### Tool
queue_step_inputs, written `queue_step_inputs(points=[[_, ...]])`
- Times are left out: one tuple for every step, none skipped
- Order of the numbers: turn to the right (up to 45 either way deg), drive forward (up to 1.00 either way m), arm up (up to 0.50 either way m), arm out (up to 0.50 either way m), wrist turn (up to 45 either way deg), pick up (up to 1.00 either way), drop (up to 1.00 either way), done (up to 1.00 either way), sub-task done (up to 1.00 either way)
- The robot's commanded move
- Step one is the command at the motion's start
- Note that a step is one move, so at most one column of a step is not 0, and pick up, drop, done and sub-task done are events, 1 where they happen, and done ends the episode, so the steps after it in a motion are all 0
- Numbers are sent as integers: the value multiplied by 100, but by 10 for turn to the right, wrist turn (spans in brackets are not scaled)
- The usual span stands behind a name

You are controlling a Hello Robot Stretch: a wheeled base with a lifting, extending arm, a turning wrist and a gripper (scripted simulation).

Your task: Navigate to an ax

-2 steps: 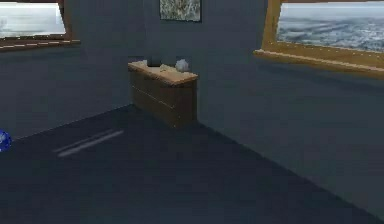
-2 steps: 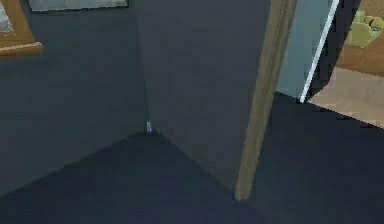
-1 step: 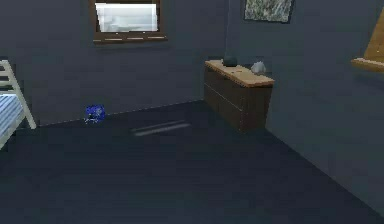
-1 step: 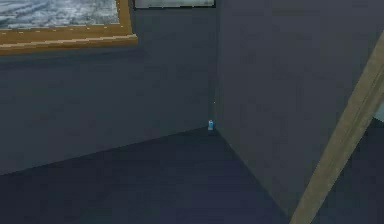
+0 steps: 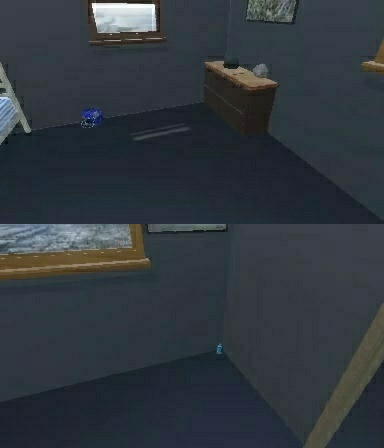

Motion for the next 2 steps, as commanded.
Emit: queue_step_inputs(points=[[-450, 0, 0, 0, 0, 0, 0, 0, 0], [-450, 0, 0, 0, 0, 0, 0, 0, 0]])
